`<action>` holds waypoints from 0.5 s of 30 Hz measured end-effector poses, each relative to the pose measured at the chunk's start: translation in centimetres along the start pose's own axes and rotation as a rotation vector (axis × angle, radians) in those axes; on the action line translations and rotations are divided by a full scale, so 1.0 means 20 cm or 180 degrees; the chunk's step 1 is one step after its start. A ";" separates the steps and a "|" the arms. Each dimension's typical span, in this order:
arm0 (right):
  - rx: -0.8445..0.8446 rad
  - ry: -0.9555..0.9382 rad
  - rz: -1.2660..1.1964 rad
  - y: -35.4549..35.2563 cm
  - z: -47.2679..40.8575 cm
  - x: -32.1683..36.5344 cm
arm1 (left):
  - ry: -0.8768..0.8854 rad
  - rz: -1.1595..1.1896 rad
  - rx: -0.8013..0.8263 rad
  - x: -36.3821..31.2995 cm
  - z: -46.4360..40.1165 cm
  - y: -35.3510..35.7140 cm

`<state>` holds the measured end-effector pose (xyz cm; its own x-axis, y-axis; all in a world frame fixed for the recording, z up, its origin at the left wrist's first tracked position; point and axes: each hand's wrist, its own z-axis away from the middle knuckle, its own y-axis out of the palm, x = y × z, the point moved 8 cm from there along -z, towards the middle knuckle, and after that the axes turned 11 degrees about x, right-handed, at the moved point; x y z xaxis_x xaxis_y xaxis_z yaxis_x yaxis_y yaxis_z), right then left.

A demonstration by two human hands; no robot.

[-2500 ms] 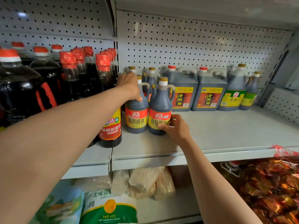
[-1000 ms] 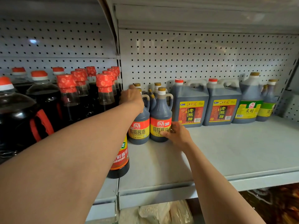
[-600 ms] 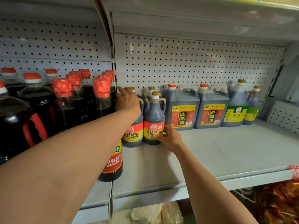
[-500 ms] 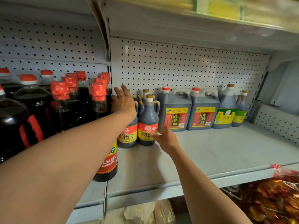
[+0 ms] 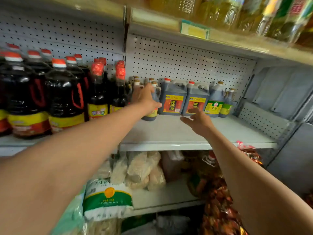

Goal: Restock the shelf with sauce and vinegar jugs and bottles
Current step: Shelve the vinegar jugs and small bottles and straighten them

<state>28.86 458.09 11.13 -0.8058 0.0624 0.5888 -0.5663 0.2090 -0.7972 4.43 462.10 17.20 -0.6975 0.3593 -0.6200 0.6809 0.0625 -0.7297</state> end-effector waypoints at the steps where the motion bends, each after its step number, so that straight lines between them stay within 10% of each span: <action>1: 0.0088 -0.0029 0.0108 0.01 0.08 0.01 | -0.0099 0.0049 0.0052 0.03 0.10 0.02; 15: 0.0894 0.0080 0.0699 0.48 0.94 -0.20 | -0.1039 0.0051 0.1233 0.53 1.06 0.49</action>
<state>23.49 441.55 -1.36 -0.9112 0.1007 0.3996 -0.4082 -0.0882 -0.9086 -1.01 446.85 -2.74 -0.7632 0.0437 -0.6447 0.6023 -0.3130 -0.7343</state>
